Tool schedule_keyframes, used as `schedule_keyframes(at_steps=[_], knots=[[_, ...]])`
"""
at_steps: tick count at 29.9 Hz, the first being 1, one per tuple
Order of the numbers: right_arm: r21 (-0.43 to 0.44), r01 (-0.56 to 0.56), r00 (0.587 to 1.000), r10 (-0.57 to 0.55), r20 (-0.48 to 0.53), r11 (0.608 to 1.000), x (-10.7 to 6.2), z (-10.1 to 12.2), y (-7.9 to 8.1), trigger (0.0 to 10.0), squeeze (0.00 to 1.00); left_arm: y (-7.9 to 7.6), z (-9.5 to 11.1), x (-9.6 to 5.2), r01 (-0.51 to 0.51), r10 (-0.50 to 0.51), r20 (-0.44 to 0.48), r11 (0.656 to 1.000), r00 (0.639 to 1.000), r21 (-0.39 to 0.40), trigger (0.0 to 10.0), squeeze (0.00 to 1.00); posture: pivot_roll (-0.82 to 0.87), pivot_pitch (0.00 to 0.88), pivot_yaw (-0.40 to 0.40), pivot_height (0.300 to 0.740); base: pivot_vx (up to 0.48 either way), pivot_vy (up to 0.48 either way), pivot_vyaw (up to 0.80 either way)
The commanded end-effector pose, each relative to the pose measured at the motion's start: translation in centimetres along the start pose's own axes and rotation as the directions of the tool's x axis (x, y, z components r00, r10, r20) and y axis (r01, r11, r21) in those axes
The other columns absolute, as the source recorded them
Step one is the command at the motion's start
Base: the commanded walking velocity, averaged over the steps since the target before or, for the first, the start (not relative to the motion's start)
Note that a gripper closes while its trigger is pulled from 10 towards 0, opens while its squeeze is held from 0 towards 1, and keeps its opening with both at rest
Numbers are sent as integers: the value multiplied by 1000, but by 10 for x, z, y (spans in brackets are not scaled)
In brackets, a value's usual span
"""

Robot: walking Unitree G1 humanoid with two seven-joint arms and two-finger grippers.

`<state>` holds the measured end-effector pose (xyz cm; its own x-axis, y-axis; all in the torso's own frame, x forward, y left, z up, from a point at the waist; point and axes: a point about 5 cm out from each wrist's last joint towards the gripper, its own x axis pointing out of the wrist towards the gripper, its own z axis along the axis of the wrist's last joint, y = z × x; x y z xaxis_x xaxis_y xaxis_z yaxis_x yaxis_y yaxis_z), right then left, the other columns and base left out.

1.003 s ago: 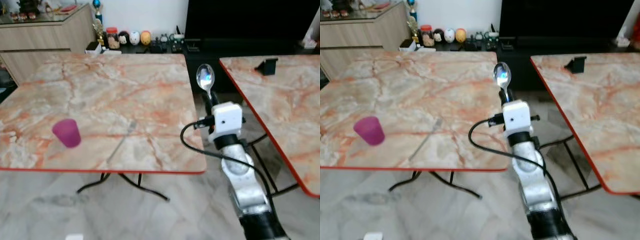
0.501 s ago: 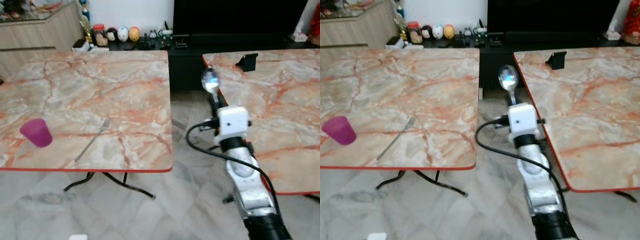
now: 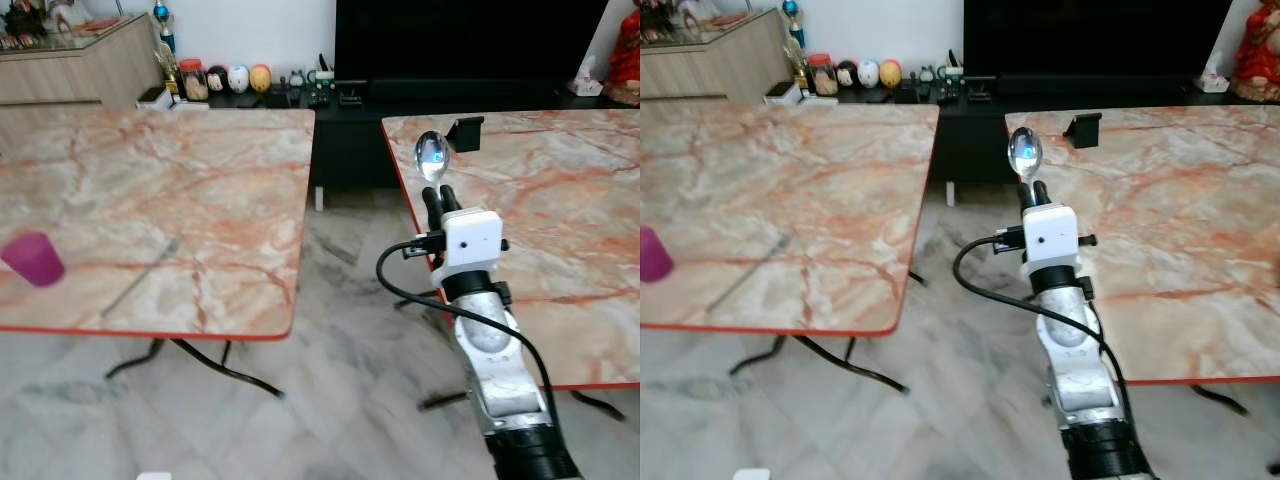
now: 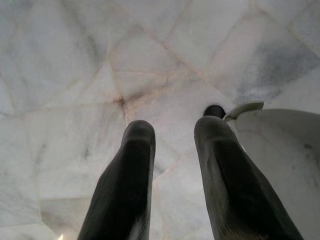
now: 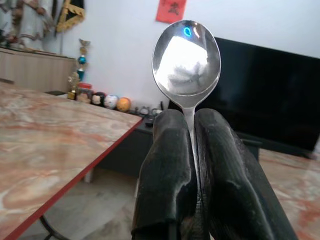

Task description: Setting the table

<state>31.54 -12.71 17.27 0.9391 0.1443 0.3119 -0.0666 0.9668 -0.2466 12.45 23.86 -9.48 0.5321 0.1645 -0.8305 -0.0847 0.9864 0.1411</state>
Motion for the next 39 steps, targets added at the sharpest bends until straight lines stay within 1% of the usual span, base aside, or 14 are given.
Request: schedule_keyframes(at_steps=[1, 39], knots=[[-8, 20, 1000, -20, 10, 1000, 1, 2, -7, 10000, 0, 1, -1, 0, -2, 2, -10, 1000, 1000, 20, 10000, 0, -90, 0, 29, 732, 0, -307, 0], [-14, 24, 1000, -24, 8, 1000, 3, 1, -8, 10000, 0, 2, -2, 0, 4, -3, -10, 999, 1000, 37, 10000, 0, -88, 0, 28, 732, 0, -312, 0]])
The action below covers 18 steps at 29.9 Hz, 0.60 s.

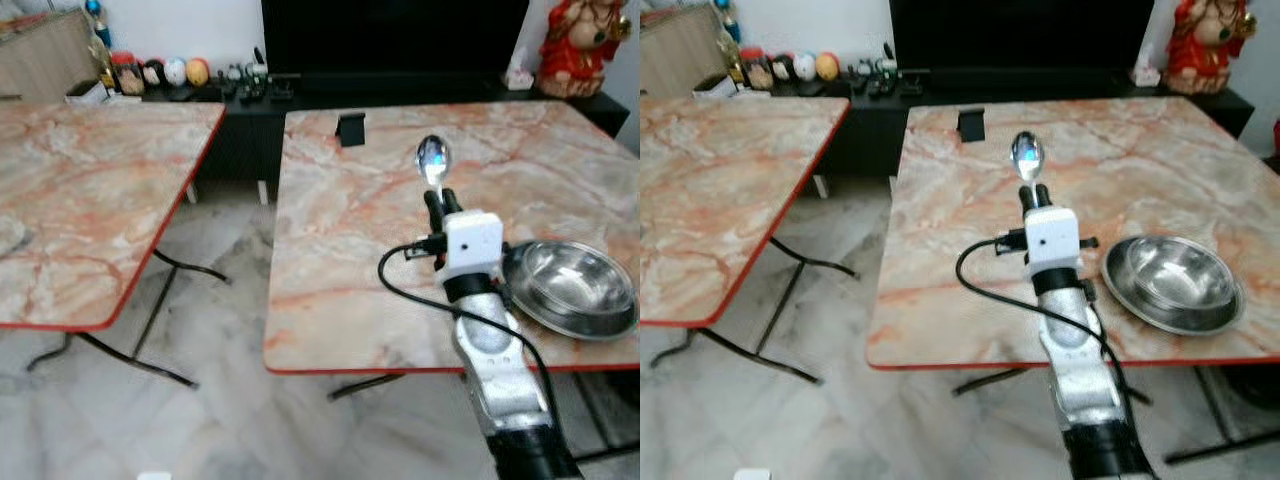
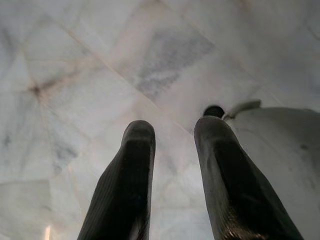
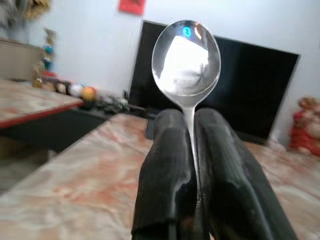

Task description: Setting the table

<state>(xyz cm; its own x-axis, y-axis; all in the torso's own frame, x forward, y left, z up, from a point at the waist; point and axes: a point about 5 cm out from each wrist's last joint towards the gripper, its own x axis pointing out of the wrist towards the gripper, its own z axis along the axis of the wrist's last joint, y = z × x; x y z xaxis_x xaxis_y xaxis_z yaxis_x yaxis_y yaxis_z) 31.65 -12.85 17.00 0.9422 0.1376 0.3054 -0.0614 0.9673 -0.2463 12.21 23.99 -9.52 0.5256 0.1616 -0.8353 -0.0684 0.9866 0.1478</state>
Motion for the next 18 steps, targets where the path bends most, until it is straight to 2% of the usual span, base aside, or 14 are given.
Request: schedule_keyframes(at_steps=[1, 18], knots=[[-13, 19, 1000, -19, 16, 1000, 3, 4, -7, 10000, 0, 0, 1, 0, 0, 0, -2, 1000, 1000, 19, 10000, 0, -87, 0, 27, 732, 0, -311, 0], [-21, 38, 999, -38, 9, 999, 4, 2, -13, 10000, 0, 1, 3, 1, -3, 3, 1, 1000, 1000, 12, 10000, 0, -87, 0, 28, 732, 0, -312, 0]])
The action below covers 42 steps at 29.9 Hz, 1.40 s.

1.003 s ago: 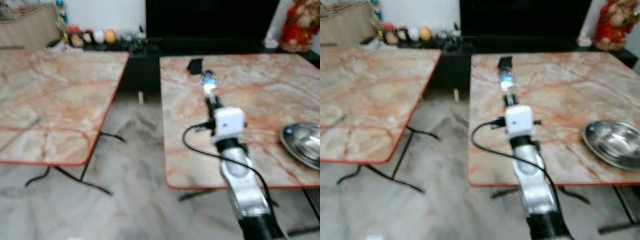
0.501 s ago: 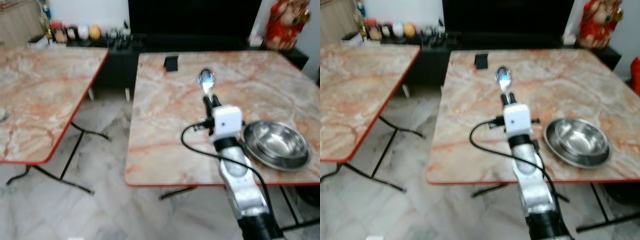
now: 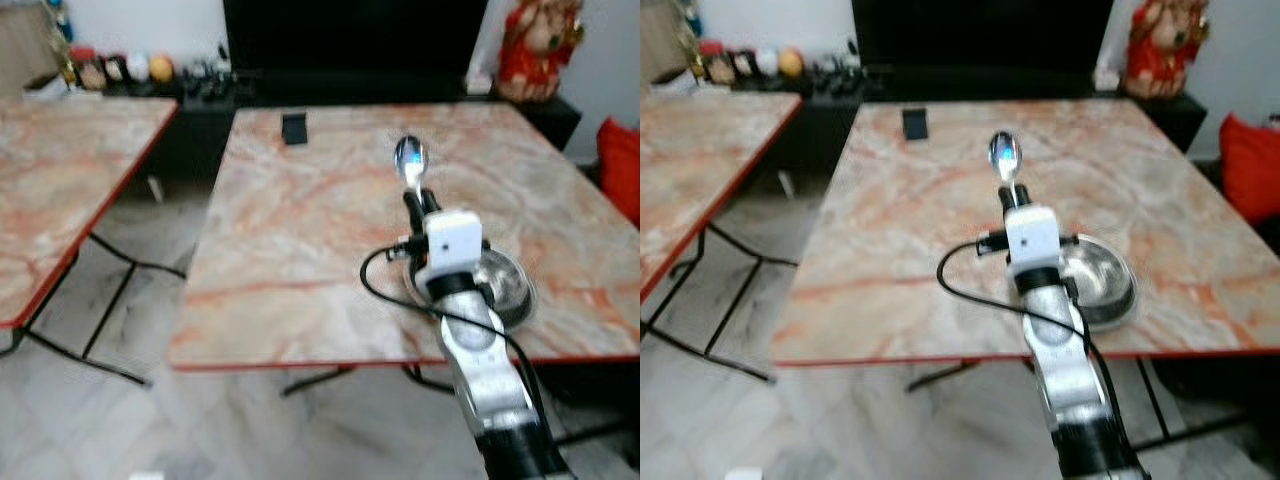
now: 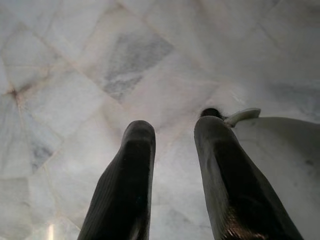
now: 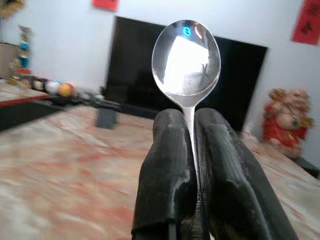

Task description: Setting the table

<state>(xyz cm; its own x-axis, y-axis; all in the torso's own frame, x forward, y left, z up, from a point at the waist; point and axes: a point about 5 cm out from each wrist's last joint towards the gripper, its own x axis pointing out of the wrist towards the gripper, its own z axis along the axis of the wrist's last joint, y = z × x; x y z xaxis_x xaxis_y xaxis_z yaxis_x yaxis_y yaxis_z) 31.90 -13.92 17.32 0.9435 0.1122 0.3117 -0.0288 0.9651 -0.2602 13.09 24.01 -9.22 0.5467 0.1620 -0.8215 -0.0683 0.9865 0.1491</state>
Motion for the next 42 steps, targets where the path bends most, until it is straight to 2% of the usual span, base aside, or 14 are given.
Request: schedule_keyframes(at_steps=[1, 12, 26, 27, 29, 32, 36, 37, 38, 40, 42], knots=[[3, 13, 1000, -13, 8, 1000, 2, 2, -2, 10000, 0, 1, -6, -1, -2, 2, -24, 1000, 1000, 12, 10000, 0, -87, 0, 28, 732, 0, -315, 0], [-11, 31, 1000, -31, 2, 999, 3, 1, -10, 10000, 0, 1, -5, -1, -5, 5, -23, 1000, 1000, 6, 10000, 0, -84, 0, 28, 732, 0, -312, 0], [-10, 42, 999, -42, -6, 999, 4, -1, -11, 10000, 0, 1, -5, -1, -9, 9, -17, 1000, 1000, -21, 10000, 0, -81, 0, 32, 732, 0, 0, 0], [-11, 43, 999, -43, -6, 999, 4, -1, -11, 10000, 0, -11, 15, 3, 12, -11, 71, 1000, 997, -10, 10000, 0, -81, 0, 32, 732, 0, 0, 0], [-12, 44, 999, -44, -6, 999, 4, -1, -12, 10000, 0, -18, 26, 5, 23, -22, 122, 1000, 992, -7, 10000, 0, -81, 0, 32, 732, 0, 0, 0], [-17, 52, 999, -52, -7, 999, 5, -1, -15, 10000, 0, -16, 22, 4, 22, -20, 112, 1000, 994, -12, 10000, 0, -82, 0, 32, 732, 0, 0, 0], [-37, 91, 996, -91, -19, 995, 6, -4, -29, 10000, 0, -15, 16, 3, 22, -20, 85, 999, 996, -23, 10000, 0, -76, 0, 30, 732, 0, 0, 0], [-39, 122, 992, -123, -27, 992, 6, -5, -40, 10000, 0, -15, 16, 3, 22, -20, 82, 999, 996, -26, 10000, 0, -77, 0, 32, 732, 0, 0, 0], [-39, 122, 992, -123, -27, 992, 6, -5, -40, 10000, 0, -15, 16, 3, 22, -20, 82, 999, 996, -26, 10000, 0, -77, 0, 32, 732, 0, 0, 0], [-56, 175, 983, -177, -43, 983, 8, -8, -60, 10000, 0, -12, 12, 2, 19, -17, 67, 999, 998, -29, 10000, 0, -82, 0, 34, 732, 0, 0, 0], [-80, 180, 982, -184, -41, 980, 9, -8, -66, 10000, 0, -8, 6, 1, 14, -13, 44, 999, 999, -30, 10000, 0, -80, 0, 33, 732, 0, 0, 0]])
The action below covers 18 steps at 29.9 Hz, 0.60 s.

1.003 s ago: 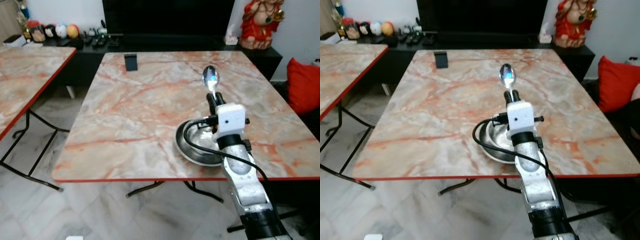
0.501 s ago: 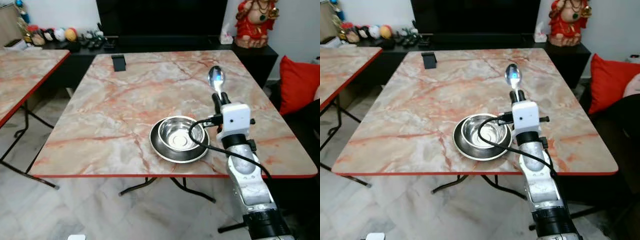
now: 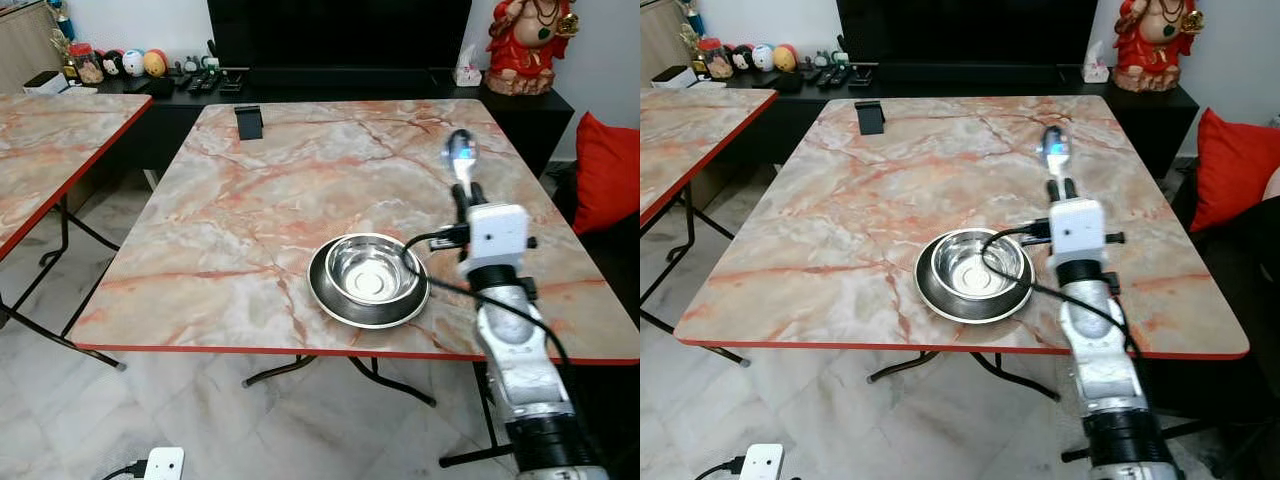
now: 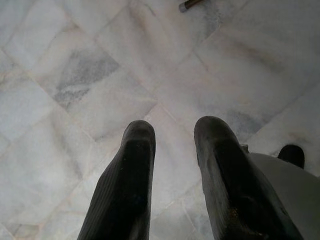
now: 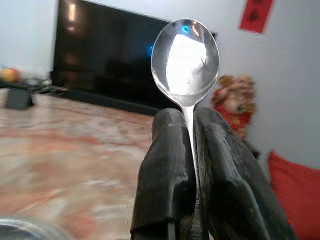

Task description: Setting the table

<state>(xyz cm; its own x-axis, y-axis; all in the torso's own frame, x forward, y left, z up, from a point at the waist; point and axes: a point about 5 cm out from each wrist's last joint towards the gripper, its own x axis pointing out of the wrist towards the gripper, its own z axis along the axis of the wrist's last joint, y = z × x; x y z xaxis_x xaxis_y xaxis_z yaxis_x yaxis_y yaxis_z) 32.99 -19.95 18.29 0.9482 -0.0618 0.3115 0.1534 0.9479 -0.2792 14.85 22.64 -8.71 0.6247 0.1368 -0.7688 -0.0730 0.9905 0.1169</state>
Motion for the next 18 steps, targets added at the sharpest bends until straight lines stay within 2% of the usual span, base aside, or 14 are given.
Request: schedule_keyframes(at_steps=[1, 5, 12, 18], knots=[[-4, 17, 1000, -17, 1, 1000, 3, 1, -6, 10000, 0, 7, -13, -4, -12, 12, -56, 1000, 998, -8, 10000, 0, -80, 0, 34, 732, 0, 0, 0], [-5, 20, 1000, -20, -6, 1000, 4, -1, -9, 10000, 0, 13, -20, -7, -25, 23, -85, 1000, 996, -13, 10000, 0, -79, 0, 35, 732, 0, 0, 0], [17, 5, 1000, -5, -8, 1000, 3, -1, -1, 10000, 0, 16, -25, -8, -33, 29, -111, 999, 993, -34, 10000, 0, -76, 0, 39, 732, 0, 0, 0], [19, 4, 1000, -4, -7, 1000, 5, -2, -1, 10000, 0, 23, -30, -11, -50, 44, -141, 998, 989, -36, 10000, 0, -75, 0, 37, 732, 0, 459, 0]])
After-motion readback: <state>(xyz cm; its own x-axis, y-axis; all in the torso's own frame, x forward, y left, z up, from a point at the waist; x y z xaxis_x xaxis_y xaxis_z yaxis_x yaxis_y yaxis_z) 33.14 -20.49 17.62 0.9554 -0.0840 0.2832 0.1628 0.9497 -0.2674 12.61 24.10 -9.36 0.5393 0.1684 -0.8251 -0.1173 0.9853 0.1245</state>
